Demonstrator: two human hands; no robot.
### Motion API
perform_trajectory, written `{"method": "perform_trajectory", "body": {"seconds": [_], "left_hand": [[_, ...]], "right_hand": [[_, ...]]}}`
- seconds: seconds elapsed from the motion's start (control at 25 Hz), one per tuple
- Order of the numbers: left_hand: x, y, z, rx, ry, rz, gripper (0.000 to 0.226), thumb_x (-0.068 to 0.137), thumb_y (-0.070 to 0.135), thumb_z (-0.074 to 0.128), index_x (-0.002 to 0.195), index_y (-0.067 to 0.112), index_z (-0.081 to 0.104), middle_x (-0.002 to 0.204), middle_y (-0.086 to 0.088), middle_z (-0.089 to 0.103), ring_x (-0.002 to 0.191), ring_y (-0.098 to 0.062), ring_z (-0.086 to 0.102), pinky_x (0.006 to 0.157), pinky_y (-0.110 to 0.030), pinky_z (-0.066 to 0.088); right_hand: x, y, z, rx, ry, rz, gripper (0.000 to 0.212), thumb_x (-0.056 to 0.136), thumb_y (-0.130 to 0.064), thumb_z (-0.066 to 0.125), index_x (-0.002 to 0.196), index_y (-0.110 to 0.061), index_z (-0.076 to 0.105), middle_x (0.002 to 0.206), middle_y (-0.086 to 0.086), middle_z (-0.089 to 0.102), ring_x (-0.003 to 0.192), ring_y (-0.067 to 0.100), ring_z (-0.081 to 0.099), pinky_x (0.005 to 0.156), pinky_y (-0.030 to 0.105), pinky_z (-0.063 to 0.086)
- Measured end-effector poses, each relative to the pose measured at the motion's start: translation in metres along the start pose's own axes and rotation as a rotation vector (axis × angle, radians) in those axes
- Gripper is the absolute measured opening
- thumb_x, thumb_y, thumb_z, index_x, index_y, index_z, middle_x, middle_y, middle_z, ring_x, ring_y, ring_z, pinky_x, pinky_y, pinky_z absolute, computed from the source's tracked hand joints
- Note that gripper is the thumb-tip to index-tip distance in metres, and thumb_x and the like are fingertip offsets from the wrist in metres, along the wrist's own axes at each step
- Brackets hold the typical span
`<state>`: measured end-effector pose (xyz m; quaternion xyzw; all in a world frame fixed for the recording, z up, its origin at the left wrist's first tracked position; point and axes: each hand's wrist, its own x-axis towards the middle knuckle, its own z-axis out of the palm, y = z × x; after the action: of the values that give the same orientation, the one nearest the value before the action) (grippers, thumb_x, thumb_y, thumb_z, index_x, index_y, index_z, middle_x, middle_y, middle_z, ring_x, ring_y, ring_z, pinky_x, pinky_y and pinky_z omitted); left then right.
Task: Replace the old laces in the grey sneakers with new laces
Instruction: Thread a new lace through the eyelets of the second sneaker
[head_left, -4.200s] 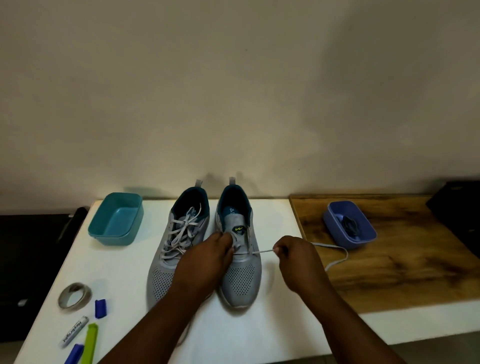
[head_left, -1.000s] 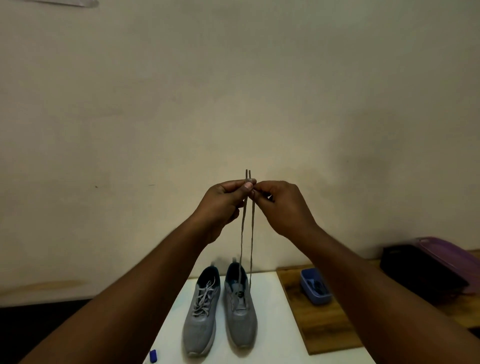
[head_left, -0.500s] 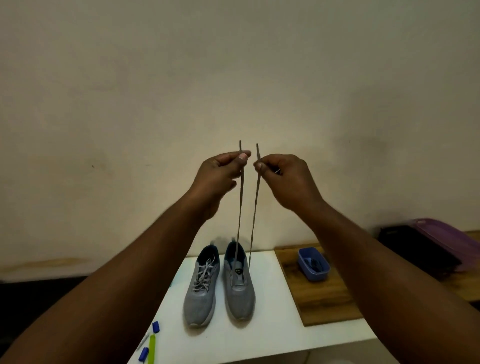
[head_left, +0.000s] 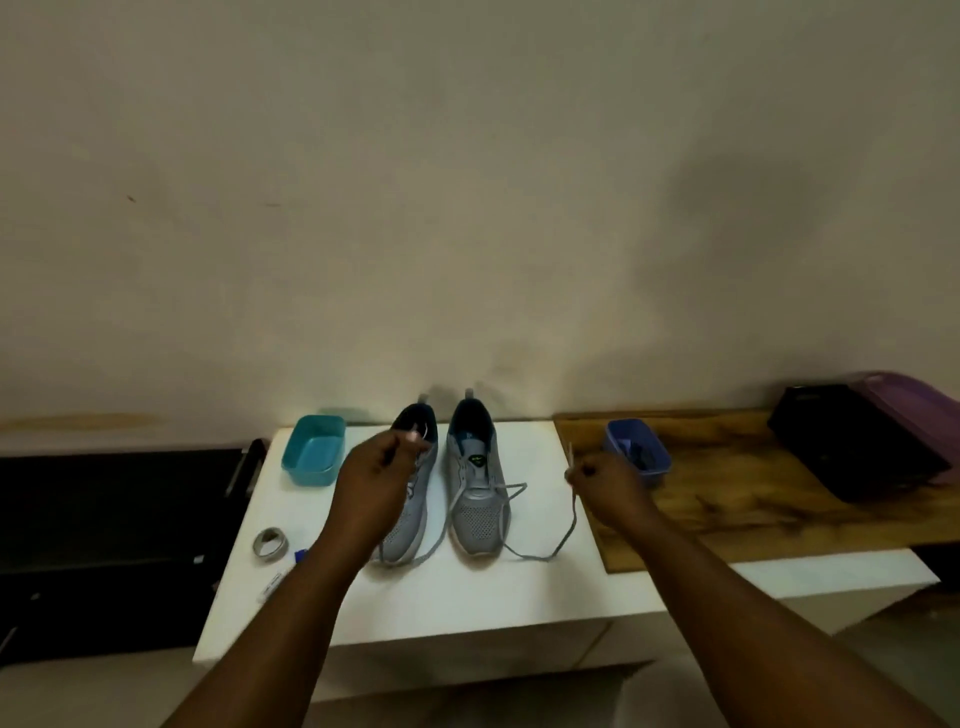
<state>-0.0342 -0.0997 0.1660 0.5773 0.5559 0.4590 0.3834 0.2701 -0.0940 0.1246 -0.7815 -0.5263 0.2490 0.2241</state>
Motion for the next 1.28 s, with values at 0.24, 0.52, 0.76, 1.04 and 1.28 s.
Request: {"method": "perform_trajectory", "body": {"seconds": [0.24, 0.52, 0.76, 1.04, 1.28], "left_hand": [[0.025, -0.066, 0.055, 0.054, -0.097, -0.033, 0.014, 0.094, 0.02, 0.071, 0.101, 0.031, 0.076, 0.093, 0.02, 0.071, 0.088, 0.01, 0.064, 0.073, -0.004, 0.044], [0.075, -0.118, 0.112, 0.223, -0.107, 0.101, 0.005, 0.093, 0.027, 0.07, 0.096, 0.029, 0.074, 0.091, 0.018, 0.069, 0.085, 0.003, 0.063, 0.074, -0.015, 0.047], [0.102, -0.159, 0.136, 0.535, -0.139, 0.241, 0.015, 0.095, 0.035, 0.064, 0.105, 0.03, 0.074, 0.099, 0.007, 0.066, 0.091, -0.014, 0.059, 0.08, -0.035, 0.051], [0.106, -0.162, 0.144, 0.825, -0.196, 0.303, 0.023, 0.097, 0.044, 0.055, 0.107, 0.036, 0.074, 0.106, 0.011, 0.064, 0.101, -0.018, 0.053, 0.086, -0.039, 0.042], [0.104, -0.161, 0.149, 0.849, -0.211, 0.293, 0.021, 0.096, 0.045, 0.056, 0.107, 0.039, 0.073, 0.107, 0.014, 0.063, 0.106, -0.015, 0.052, 0.088, -0.04, 0.035]], "right_hand": [[0.028, 0.018, 0.093, -0.113, -0.006, 0.053, 0.029, 0.093, -0.044, 0.067, 0.11, -0.021, 0.072, 0.112, -0.003, 0.072, 0.104, 0.019, 0.067, 0.085, 0.029, 0.051], [0.053, 0.001, 0.163, 0.03, 0.243, -0.179, 0.03, 0.095, -0.049, 0.065, 0.111, -0.024, 0.066, 0.103, -0.008, 0.063, 0.093, 0.009, 0.059, 0.079, 0.024, 0.05], [0.072, 0.013, 0.186, 0.104, 0.206, -0.109, 0.02, 0.094, -0.038, 0.069, 0.107, -0.024, 0.073, 0.098, -0.009, 0.072, 0.089, 0.006, 0.066, 0.083, 0.025, 0.055], [0.078, 0.024, 0.182, 0.677, -0.035, 0.017, 0.015, 0.096, -0.012, 0.069, 0.094, -0.021, 0.081, 0.09, 0.002, 0.079, 0.092, 0.023, 0.076, 0.086, 0.044, 0.062], [0.076, 0.02, 0.179, 0.846, -0.056, 0.113, 0.019, 0.097, 0.001, 0.062, 0.099, -0.008, 0.079, 0.092, 0.008, 0.079, 0.092, 0.025, 0.076, 0.077, 0.028, 0.062]]}}
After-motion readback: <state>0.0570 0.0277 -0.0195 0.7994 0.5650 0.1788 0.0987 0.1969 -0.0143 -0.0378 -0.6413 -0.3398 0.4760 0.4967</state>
